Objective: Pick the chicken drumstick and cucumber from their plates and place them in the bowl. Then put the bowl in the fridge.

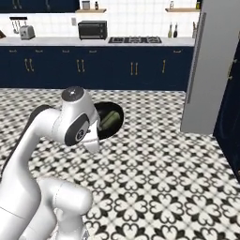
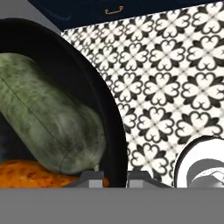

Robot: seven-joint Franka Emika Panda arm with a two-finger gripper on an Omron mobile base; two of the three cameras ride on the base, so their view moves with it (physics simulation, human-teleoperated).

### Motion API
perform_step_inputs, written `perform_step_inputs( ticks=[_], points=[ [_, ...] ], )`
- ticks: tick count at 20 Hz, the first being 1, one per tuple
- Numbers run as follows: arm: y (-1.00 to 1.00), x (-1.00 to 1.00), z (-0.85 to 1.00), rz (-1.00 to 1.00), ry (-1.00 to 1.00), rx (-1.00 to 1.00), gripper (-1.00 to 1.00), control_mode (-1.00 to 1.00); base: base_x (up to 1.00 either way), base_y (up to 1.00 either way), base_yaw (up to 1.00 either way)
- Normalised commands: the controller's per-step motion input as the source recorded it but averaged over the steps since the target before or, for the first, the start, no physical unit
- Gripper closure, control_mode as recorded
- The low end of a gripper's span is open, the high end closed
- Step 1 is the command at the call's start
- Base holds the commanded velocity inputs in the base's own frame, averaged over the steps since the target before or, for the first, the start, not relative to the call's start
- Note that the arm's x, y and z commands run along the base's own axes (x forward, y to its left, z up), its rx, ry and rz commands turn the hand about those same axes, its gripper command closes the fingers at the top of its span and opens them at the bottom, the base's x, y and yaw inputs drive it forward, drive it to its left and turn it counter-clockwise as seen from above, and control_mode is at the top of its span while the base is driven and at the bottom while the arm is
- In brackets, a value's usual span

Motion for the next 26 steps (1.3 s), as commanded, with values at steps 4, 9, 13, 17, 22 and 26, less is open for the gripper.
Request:
perform_step_inputs(
  ticks=[4,9,13,17,22,26],
  points=[
    [0.00,0.00,0.00,0.00,0.00,0.00,1.00,1.00,1.00,0.61,-0.17],
    [0.00,0.00,0.00,0.00,0.00,0.00,1.00,1.00,1.00,0.89,-0.29],
    [0.00,0.00,0.00,0.00,0.00,0.00,1.00,1.00,1.00,0.84,-0.34],
    [0.00,0.00,0.00,0.00,0.00,0.00,1.00,1.00,1.00,0.93,-0.35],
    [0.00,0.00,0.00,0.00,0.00,0.00,1.00,1.00,1.00,0.99,-0.34],
    [0.00,0.00,0.00,0.00,0.00,0.00,1.00,1.00,1.00,1.00,-0.36]
  ],
)
